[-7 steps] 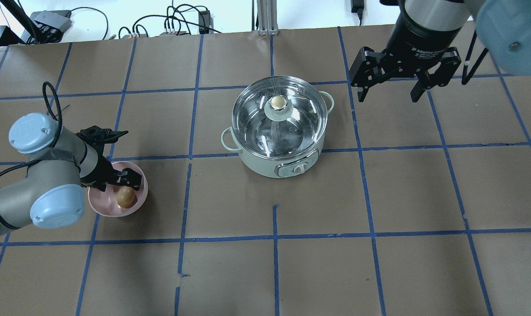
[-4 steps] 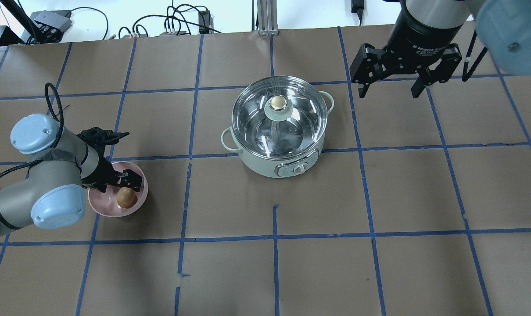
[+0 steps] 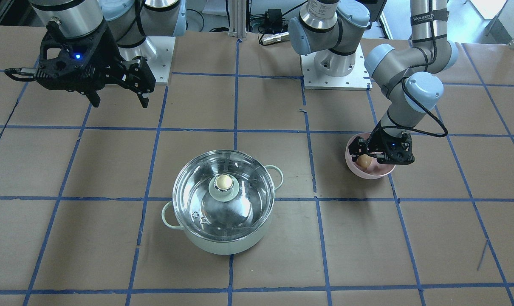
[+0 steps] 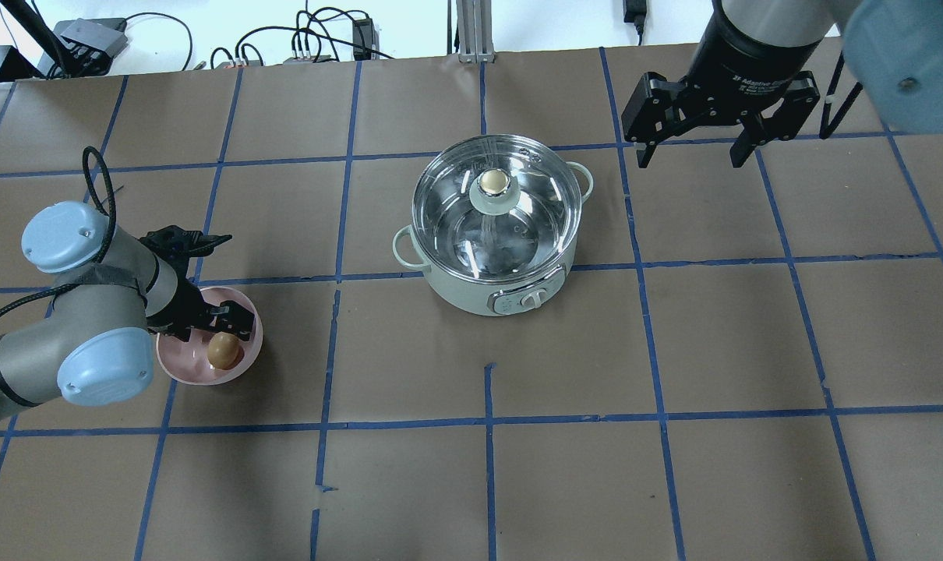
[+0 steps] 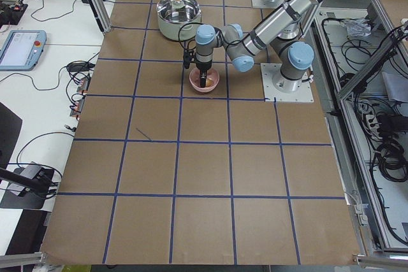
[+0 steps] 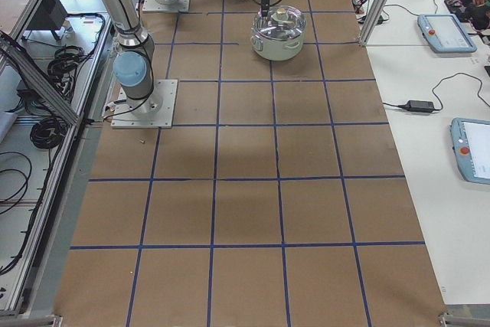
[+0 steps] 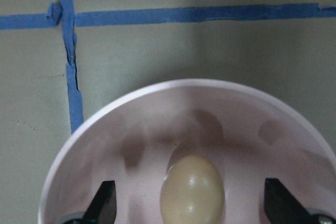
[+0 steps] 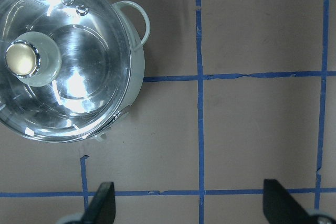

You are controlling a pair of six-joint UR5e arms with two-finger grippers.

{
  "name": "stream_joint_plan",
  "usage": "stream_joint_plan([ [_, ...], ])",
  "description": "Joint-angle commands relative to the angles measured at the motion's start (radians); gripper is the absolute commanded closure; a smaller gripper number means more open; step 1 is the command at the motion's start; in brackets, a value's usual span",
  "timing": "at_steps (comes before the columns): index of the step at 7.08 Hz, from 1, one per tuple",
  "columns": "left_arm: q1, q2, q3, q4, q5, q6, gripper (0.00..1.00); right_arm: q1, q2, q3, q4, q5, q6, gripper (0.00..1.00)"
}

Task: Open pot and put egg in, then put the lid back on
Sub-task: 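Lower the left gripper into the pink bowl and close on the egg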

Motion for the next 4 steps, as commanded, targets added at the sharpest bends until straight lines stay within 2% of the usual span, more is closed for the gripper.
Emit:
stream_joint_plan([
  [1,0.013,-0.031,0.011,-0.005,0.001,0.0,0.01,-0.002,0.001,-0.002,-0.001,-0.001,0.0,0.0],
  [2,0.011,-0.031,0.011,-0.011,0.004,-0.006,0.08,-0.002,0.001,-0.002,-0.001,-0.001,0.0,0.0],
  [3,0.011,-0.033,0.009,-0.044,0.005,-0.038,0.21,-0.006,0.001,-0.002,-0.001,-0.004,-0.002,0.0],
  [4,0.011,-0.033,0.011,-0.052,0.005,-0.045,0.29,0.001,-0.004,-0.005,-0.001,-0.002,0.0,0.0],
])
